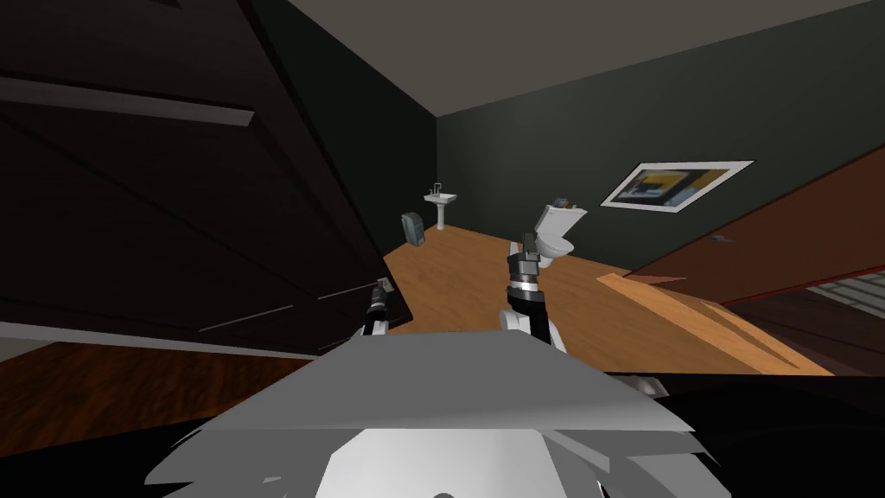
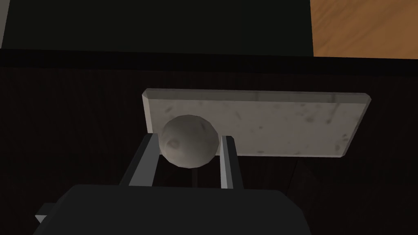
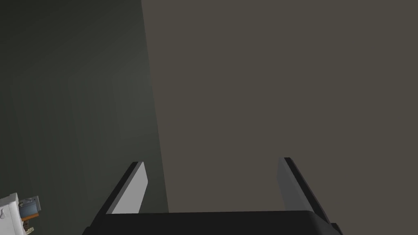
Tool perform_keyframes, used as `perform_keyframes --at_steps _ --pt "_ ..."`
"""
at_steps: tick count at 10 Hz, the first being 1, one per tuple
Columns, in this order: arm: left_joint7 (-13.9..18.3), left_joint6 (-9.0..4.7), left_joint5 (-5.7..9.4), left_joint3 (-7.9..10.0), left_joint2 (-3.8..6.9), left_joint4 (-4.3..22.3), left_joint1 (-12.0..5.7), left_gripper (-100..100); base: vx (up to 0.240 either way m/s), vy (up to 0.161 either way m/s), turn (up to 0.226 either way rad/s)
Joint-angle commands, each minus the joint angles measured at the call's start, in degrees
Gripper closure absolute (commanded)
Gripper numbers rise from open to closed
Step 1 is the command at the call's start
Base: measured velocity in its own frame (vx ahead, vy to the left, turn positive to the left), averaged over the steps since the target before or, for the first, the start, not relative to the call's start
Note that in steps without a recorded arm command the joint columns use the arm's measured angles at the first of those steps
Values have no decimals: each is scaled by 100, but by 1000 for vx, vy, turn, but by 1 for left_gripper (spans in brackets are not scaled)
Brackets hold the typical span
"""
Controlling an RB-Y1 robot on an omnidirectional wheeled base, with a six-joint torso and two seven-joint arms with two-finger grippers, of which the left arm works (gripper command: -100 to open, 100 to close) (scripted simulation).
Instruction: Push the door open
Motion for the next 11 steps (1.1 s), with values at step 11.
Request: perform_keyframes --at_steps 11 --pt "-225 98 342 547 88 -37 64 100 166 -29 45"
